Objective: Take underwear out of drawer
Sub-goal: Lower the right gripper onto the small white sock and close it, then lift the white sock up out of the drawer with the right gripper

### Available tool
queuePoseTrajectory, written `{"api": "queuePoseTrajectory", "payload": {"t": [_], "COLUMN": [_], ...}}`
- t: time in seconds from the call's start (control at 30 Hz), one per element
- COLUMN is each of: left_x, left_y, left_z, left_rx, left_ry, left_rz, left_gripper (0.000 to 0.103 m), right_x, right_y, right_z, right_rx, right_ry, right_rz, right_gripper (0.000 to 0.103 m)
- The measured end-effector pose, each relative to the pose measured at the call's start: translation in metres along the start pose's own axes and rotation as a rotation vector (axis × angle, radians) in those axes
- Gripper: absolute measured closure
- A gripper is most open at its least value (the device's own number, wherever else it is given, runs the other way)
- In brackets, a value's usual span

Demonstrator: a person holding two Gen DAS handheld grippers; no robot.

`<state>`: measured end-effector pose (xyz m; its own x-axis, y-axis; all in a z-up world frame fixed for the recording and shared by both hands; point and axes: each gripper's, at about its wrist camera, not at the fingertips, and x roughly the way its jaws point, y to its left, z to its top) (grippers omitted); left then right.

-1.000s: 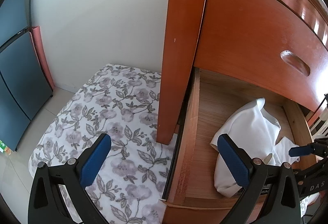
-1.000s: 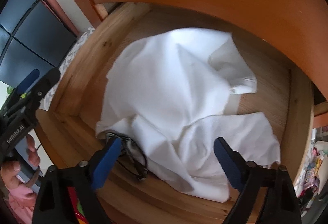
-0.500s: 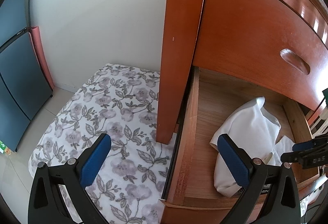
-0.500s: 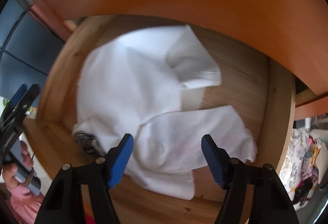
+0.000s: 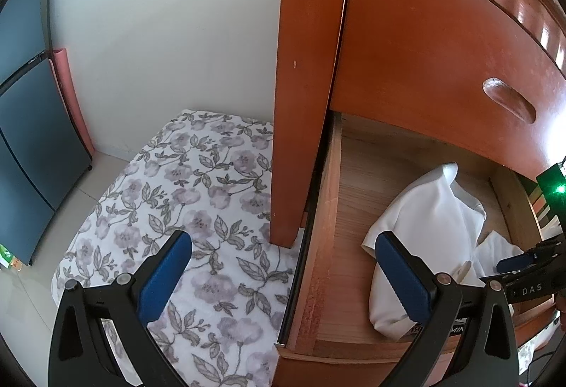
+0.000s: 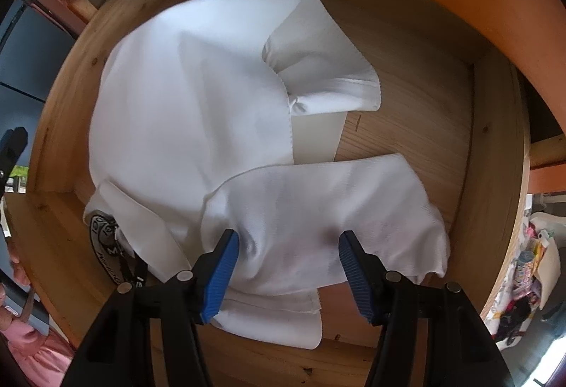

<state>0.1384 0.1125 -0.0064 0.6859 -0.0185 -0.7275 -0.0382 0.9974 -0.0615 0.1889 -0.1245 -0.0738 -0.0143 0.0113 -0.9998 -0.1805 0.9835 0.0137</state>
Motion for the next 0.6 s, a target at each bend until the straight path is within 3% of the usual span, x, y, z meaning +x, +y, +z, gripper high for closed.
{"api": "queuePoseTrajectory", "payload": {"t": [0.1,0.23,0.47,0.6], "left_x": [0.000,-0.002,-0.003,-0.005], "left_y": [0.000,0.000,-0.002,-0.003], "left_z": [0.000,0.000,0.001,0.000], "left_rx": [0.003,0.009,0.020,0.031], "left_ry": [0.000,0.001,0.000,-0.004], "left_rz": [-0.001,-0.002,0.008,0.012], "left_gripper": [0.000,0.000,0.000,0.000], "right_x": [0.007,0.008,0.005,-0.003], "right_y": [0.013,0.015,0.022,0.020], "right_z": [0.006,0.007,0.001,-0.006], "right_rx": [-0.016,-0.023,-0.025,-0.020], "right_ry": [0.022,0.019,-0.030,-0.069], "right_rz": [-0.018,-0.005,0.012,0.015], "right_gripper": [0.057,0.061,0.088,0.092]}}
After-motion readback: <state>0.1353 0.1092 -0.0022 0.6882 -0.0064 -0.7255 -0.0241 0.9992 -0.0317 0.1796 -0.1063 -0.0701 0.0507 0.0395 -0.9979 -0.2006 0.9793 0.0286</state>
